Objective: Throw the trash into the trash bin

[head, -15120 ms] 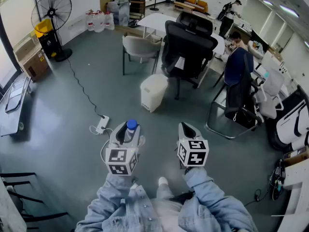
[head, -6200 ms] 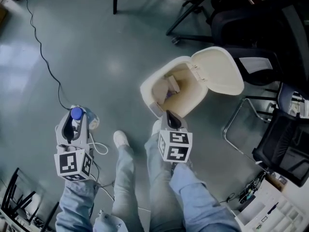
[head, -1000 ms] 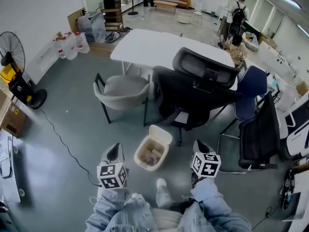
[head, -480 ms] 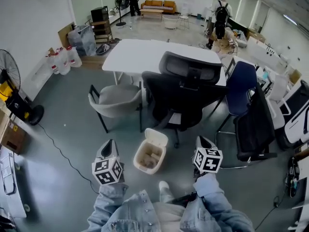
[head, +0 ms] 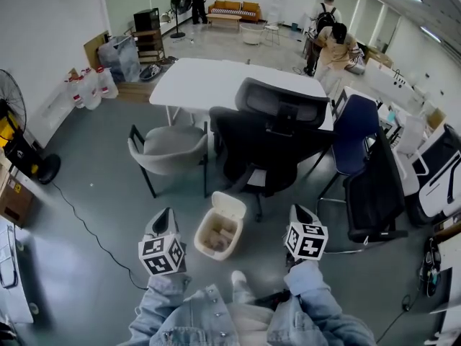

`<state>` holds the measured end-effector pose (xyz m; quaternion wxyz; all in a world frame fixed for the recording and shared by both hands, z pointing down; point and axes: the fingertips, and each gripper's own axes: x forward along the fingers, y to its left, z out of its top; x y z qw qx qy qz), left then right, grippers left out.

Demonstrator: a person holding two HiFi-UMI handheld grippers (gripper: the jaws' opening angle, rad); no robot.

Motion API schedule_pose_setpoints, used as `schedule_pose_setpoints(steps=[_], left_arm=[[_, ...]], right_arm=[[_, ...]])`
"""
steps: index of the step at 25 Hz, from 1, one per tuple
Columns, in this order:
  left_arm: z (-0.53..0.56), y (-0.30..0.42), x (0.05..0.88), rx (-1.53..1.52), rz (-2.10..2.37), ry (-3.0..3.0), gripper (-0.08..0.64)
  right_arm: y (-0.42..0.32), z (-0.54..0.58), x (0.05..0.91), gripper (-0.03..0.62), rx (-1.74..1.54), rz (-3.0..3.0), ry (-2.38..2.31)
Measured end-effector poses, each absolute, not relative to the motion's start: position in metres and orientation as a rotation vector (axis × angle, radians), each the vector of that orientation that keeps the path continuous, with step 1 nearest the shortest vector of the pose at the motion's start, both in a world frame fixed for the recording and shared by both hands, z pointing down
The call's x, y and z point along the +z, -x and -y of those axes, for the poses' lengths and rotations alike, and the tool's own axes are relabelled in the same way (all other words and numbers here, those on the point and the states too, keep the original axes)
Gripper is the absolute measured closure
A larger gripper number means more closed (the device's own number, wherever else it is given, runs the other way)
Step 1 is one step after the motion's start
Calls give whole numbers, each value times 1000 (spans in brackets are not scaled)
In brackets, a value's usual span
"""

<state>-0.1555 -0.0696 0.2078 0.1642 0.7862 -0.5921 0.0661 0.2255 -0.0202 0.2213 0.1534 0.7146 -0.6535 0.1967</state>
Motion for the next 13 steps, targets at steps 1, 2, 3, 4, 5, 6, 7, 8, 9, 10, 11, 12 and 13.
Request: schedule_pose_setpoints(steps=[1, 2, 3, 4, 5, 6, 7, 8, 9, 10, 11, 12, 13], left_arm=[[70, 156, 207, 186, 1689, -2242, 551], [71, 156, 206, 184, 1690, -2242, 551], [71, 157, 206, 183, 1690, -2242, 551], [71, 157, 206, 184, 1690, -2242, 551], [71, 158, 206, 184, 1689, -2243, 551], [71, 158, 206, 185, 1689, -2243, 551], [72, 159, 205, 185, 1689, -2244, 551], [73, 159, 204, 184, 1690, -2245, 551], [74, 159, 204, 183, 1691, -2245, 551], [75, 159, 203, 183, 1692, -2246, 551], [76, 160, 202, 182, 1694, -2245, 551], [77, 160, 202, 181, 1695, -2245, 551], [79, 161, 201, 181, 1697, -2244, 551]], right_arm=[[-224, 21, 220, 589, 565, 1879, -2048], [-223, 22, 220, 589, 566, 1884, -2046], [-222, 22, 219, 589, 567, 1889, -2045], [-221, 23, 219, 589, 568, 1891, -2044], [-220, 23, 219, 589, 569, 1893, -2044], [-219, 24, 219, 589, 570, 1894, -2043], [-219, 25, 218, 589, 571, 1896, -2043], [-218, 27, 217, 589, 572, 1898, -2042], [-218, 28, 217, 589, 572, 1901, -2040], [-217, 30, 216, 589, 572, 1904, -2038], [-217, 32, 216, 589, 572, 1907, -2035], [-216, 33, 215, 589, 572, 1909, -2033], [-215, 35, 215, 589, 572, 1912, -2030]])
